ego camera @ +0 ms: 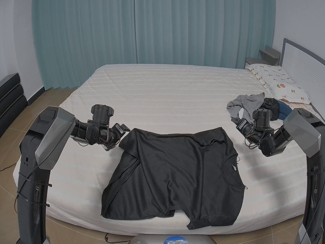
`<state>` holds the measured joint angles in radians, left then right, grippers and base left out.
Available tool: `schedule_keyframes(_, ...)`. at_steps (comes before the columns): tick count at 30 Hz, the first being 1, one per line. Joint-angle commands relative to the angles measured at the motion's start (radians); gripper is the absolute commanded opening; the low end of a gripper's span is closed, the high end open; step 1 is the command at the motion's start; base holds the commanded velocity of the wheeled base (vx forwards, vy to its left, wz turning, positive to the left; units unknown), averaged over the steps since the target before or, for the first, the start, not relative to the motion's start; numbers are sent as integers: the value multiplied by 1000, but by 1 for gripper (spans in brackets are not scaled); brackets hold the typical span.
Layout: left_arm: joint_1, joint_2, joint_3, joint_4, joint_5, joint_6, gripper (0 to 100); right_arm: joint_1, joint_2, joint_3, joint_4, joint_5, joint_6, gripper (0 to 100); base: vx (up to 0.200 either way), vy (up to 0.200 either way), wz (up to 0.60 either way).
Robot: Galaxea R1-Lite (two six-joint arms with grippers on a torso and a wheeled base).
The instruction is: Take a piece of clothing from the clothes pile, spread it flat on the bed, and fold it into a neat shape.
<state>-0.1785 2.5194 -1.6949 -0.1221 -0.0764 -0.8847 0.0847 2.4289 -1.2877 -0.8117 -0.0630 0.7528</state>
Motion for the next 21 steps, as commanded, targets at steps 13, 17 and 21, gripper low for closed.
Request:
schedule_keyframes(13, 27, -223, 459, -258, -16, -28, 100, 41, -76, 260, -12, 100, 189, 100, 0, 0, 0)
schedule_keyframes(17, 22, -228, 535, -369, 7, -111, 100, 37, -76, 286, -12, 115, 224, 100, 0, 0, 0)
schedule_keyframes(21, 28, -240, 555, -376, -10, -138, 100, 26, -83, 314, -20, 141, 272, 100, 0, 0, 0)
